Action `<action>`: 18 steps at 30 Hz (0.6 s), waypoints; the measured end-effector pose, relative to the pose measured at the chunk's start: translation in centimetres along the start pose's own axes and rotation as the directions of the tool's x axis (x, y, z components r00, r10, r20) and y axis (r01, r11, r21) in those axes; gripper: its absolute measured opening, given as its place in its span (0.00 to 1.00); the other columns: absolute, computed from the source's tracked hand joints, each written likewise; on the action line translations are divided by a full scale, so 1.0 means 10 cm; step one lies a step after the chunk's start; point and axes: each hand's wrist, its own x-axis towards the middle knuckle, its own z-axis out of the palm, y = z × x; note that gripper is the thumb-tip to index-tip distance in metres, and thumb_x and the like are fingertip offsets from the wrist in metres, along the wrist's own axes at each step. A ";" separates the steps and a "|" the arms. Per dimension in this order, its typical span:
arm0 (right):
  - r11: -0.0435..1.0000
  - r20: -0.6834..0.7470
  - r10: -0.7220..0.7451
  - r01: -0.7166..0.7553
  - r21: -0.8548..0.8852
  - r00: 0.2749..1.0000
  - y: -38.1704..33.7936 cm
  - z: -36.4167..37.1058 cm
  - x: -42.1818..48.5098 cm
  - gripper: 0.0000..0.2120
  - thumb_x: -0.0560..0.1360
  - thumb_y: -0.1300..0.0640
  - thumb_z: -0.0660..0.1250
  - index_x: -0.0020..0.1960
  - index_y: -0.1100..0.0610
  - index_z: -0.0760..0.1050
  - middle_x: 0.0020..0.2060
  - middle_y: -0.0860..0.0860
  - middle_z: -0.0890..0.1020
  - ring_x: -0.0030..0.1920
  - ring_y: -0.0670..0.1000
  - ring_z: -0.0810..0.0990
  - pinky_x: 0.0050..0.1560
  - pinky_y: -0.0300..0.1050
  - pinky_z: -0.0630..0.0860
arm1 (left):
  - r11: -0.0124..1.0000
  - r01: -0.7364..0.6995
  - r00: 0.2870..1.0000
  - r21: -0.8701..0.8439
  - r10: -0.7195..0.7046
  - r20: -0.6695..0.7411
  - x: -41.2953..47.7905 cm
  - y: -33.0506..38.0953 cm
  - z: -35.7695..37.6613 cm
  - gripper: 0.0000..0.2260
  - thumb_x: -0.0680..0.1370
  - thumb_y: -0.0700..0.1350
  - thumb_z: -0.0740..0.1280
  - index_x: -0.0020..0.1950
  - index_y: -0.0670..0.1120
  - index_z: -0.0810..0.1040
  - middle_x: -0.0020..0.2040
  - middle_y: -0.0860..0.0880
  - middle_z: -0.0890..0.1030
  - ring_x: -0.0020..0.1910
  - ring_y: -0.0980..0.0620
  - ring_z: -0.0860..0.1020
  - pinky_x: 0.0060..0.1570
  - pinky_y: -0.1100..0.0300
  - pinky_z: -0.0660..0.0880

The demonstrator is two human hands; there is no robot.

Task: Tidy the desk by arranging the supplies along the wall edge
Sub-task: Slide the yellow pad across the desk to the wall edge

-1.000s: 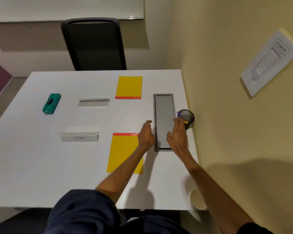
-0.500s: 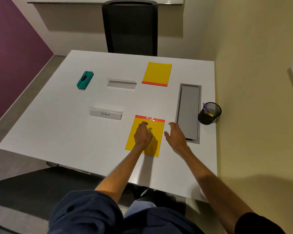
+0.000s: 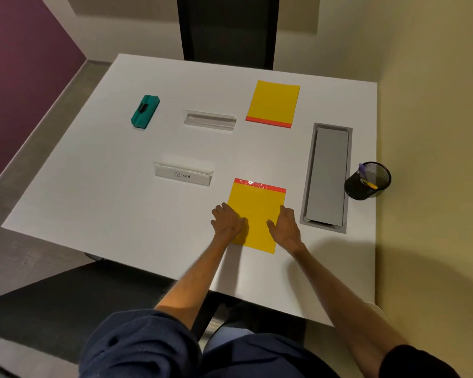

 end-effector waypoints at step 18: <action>0.945 -0.084 0.144 -0.111 0.308 0.986 -0.05 0.08 0.06 0.34 0.71 0.66 0.71 0.74 0.61 0.61 0.69 0.60 0.70 0.69 0.61 0.70 0.66 0.53 0.71 | 0.947 0.186 0.983 -0.262 -0.178 0.053 0.19 -0.05 0.00 0.28 0.77 0.49 0.71 0.71 0.37 0.67 0.70 0.39 0.68 0.72 0.40 0.65 0.68 0.44 0.68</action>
